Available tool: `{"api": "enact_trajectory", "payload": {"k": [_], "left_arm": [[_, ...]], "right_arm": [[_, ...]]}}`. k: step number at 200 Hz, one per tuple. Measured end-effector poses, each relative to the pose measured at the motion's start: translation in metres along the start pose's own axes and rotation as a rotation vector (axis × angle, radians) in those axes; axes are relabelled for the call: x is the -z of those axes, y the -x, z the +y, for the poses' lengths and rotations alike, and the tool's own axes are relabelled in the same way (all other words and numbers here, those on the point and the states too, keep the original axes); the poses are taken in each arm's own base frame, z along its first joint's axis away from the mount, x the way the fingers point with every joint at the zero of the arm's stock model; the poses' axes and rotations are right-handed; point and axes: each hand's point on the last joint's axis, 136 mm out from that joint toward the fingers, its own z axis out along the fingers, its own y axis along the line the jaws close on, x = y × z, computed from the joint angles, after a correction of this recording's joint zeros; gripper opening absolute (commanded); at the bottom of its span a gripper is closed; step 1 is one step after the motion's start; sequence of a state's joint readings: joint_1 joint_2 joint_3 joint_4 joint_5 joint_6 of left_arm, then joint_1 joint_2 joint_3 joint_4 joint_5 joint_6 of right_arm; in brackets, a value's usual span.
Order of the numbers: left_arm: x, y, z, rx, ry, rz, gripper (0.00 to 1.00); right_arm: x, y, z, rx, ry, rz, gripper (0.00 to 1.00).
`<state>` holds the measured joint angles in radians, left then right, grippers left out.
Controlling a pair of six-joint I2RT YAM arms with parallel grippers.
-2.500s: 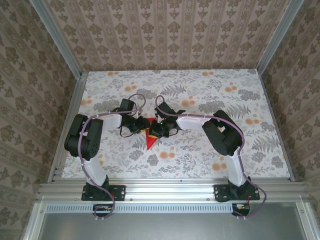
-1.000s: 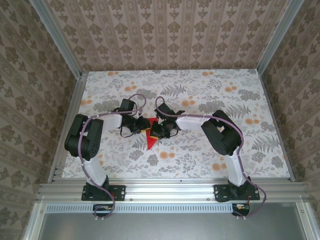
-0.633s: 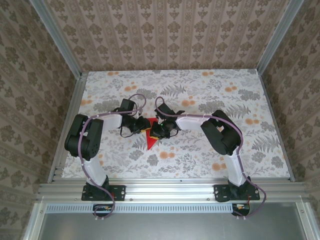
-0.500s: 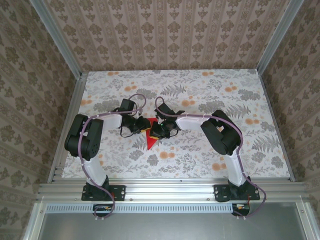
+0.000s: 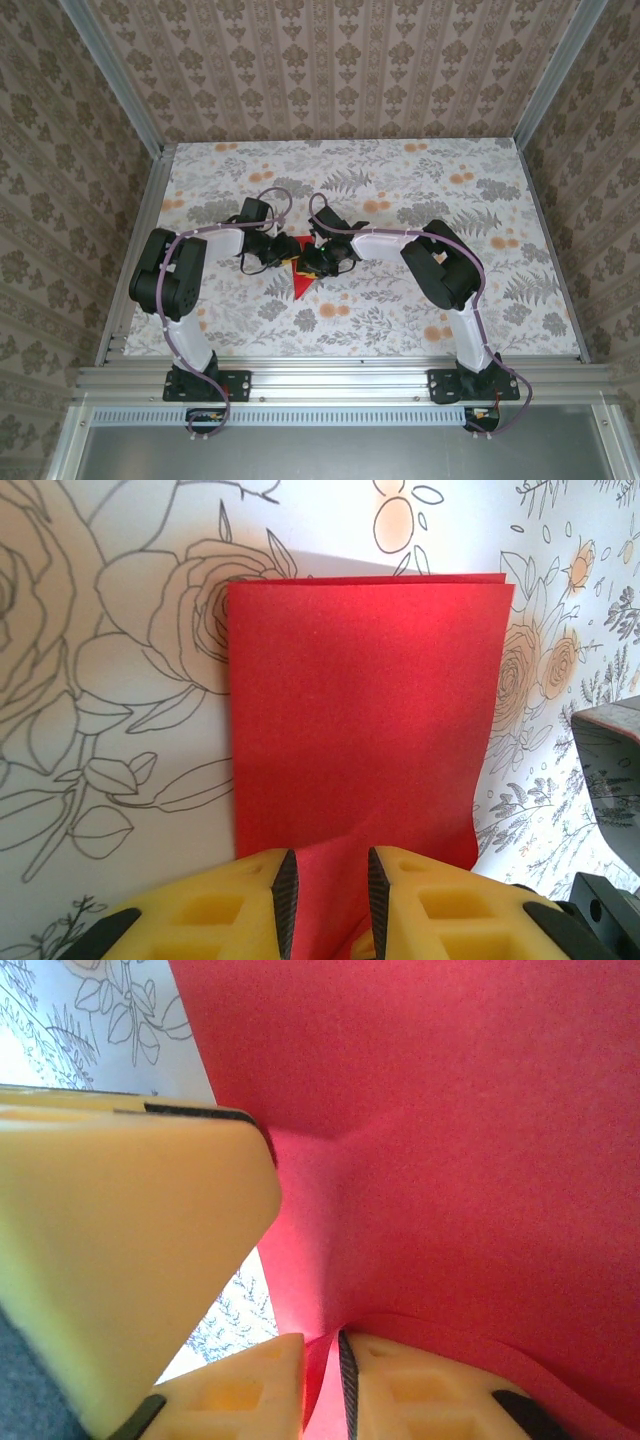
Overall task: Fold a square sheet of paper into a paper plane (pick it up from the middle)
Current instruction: Third fold the triangle at the center of the table.
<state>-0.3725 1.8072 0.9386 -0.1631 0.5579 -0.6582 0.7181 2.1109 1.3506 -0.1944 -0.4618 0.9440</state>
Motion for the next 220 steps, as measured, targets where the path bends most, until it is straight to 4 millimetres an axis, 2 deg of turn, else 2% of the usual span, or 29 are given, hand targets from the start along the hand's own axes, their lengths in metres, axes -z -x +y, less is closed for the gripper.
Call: {"api": "enact_trajectory", "payload": {"k": [32,79,105,128,150,170,188,220], "left_arm": [[0.005,0.004,0.001,-0.003,0.022,-0.025,0.29],[0.022,0.01,-0.006,-0.015,0.035,-0.076,0.29],[0.034,0.015,-0.009,-0.007,0.026,-0.11,0.3],[0.04,0.012,-0.002,0.013,0.028,-0.123,0.29],[0.041,0.003,0.008,0.033,0.039,-0.115,0.29],[0.041,-0.002,0.014,0.048,0.045,-0.105,0.3],[0.04,-0.006,0.015,0.051,0.039,-0.094,0.29],[0.044,-0.009,0.007,0.045,0.006,-0.086,0.24]], "right_arm": [[0.0,0.0,0.002,0.005,0.007,0.003,0.31],[0.0,0.0,0.006,0.011,0.023,0.006,0.41],[0.001,0.001,0.007,0.014,0.028,0.003,0.4],[0.001,0.0,0.006,0.014,0.025,0.002,0.31],[-0.001,-0.001,0.003,0.016,0.023,0.001,0.26],[-0.001,-0.001,0.001,0.016,0.021,-0.001,0.17],[-0.002,-0.001,-0.002,0.018,0.01,-0.006,0.07],[-0.002,-0.001,-0.003,0.029,0.005,-0.006,0.01]]}}
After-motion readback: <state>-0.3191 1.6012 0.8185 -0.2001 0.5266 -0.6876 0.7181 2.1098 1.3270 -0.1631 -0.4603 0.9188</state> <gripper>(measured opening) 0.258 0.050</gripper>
